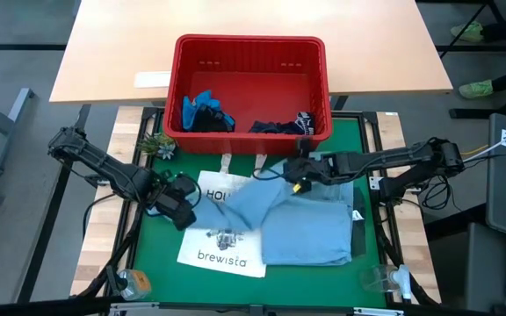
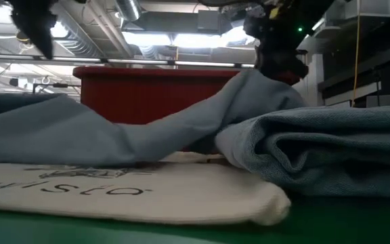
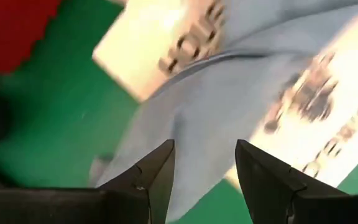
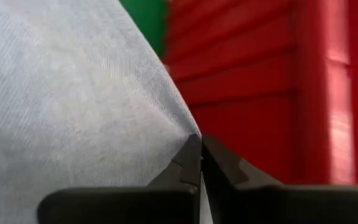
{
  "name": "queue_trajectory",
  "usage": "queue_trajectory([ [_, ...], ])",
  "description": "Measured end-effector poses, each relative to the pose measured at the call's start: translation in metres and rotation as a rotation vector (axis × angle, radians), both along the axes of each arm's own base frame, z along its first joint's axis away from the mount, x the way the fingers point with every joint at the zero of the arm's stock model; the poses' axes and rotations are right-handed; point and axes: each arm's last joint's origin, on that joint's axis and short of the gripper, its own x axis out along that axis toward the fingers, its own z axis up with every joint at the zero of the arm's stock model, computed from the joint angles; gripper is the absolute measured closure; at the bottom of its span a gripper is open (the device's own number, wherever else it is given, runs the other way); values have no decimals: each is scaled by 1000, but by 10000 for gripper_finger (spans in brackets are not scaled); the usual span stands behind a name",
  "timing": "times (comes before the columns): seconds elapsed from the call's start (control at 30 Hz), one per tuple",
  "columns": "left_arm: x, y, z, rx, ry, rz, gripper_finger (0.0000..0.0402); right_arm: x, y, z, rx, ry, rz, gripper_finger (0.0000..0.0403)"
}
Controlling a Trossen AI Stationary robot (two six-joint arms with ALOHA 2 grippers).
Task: Fold Laundry from Bin
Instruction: Fold the light blue jeans
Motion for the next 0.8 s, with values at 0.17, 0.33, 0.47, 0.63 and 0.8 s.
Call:
queue_trajectory([
  [0.17,11,-1,5,72,-166,39,252,0,-2,2,-83,-1,-35,398],
  [0.33,13,2,7,172,-234,77,262,0,-2,2,-87,2,-32,389],
  [0.47,19,7,5,195,-241,115,266,0,-2,2,-82,2,-28,392],
  [0.63,38,17,-7,206,-187,136,266,0,-2,2,-72,2,-21,394],
  [0.8,67,29,-27,145,-121,56,266,0,-2,2,-68,3,-18,395],
])
